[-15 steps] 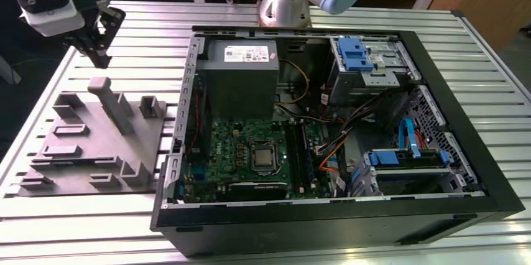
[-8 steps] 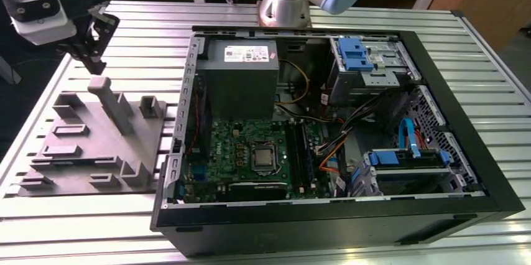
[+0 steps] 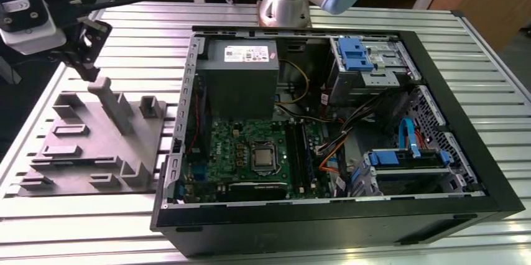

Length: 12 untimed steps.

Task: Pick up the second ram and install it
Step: 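Reach for the second ram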

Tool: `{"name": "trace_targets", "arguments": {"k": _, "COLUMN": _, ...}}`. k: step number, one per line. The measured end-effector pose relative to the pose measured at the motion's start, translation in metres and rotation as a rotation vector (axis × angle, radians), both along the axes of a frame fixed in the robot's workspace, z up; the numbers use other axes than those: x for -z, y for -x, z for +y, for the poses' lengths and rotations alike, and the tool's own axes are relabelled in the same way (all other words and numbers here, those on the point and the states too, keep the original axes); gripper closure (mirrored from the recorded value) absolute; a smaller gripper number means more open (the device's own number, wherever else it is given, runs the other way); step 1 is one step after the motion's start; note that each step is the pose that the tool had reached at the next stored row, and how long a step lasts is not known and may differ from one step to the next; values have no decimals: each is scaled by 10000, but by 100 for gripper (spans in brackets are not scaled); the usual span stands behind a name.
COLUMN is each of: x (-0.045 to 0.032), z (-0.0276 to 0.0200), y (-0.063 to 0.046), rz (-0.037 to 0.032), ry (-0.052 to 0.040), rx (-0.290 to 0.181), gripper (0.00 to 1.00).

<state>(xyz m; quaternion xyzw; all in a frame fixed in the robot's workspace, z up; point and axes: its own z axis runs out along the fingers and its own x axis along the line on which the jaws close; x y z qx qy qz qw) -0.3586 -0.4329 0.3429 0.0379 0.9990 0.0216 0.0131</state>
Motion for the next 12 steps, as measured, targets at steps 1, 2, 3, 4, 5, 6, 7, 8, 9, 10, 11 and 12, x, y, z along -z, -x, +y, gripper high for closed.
{"name": "trace_targets", "arguments": {"k": 1, "x": 5, "z": -11, "y": 11, "rz": 0, "ry": 0, "rx": 1, "gripper": 90}}
{"name": "trace_targets", "arguments": {"k": 2, "x": 9, "z": -23, "y": 22, "rz": 2, "ry": 1, "rx": 1, "gripper": 90}}
{"name": "trace_targets", "arguments": {"k": 3, "x": 14, "z": -34, "y": 33, "rz": 1, "ry": 1, "rx": 0, "gripper": 90}}
{"name": "trace_targets", "arguments": {"k": 4, "x": 19, "z": -45, "y": 46, "rz": 0, "ry": 0, "rx": 1, "gripper": 90}}
{"name": "trace_targets", "arguments": {"k": 5, "x": 24, "z": -55, "y": 58, "rz": 0, "ry": 0, "rx": 2, "gripper": 90}}
{"name": "trace_targets", "arguments": {"k": 6, "x": 29, "z": -67, "y": 70, "rz": 0, "ry": 0, "rx": 1, "gripper": 90}}
{"name": "trace_targets", "arguments": {"k": 7, "x": 34, "z": -78, "y": 82, "rz": 0, "ry": 0, "rx": 0, "gripper": 90}}
{"name": "trace_targets", "arguments": {"k": 8, "x": 39, "z": -90, "y": 97, "rz": 0, "ry": 0, "rx": 1, "gripper": 90}}
{"name": "trace_targets", "arguments": {"k": 9, "x": 44, "z": -101, "y": 109, "rz": 1, "ry": 1, "rx": 1, "gripper": 90}}
{"name": "trace_targets", "arguments": {"k": 10, "x": 49, "z": -112, "y": 122, "rz": 1, "ry": 1, "rx": 1, "gripper": 90}}
{"name": "trace_targets", "arguments": {"k": 11, "x": 55, "z": -122, "y": 133, "rz": 1, "ry": 1, "rx": 1, "gripper": 90}}
{"name": "trace_targets", "arguments": {"k": 12, "x": 63, "z": -134, "y": 142, "rz": 0, "ry": 0, "rx": -1, "gripper": 90}}
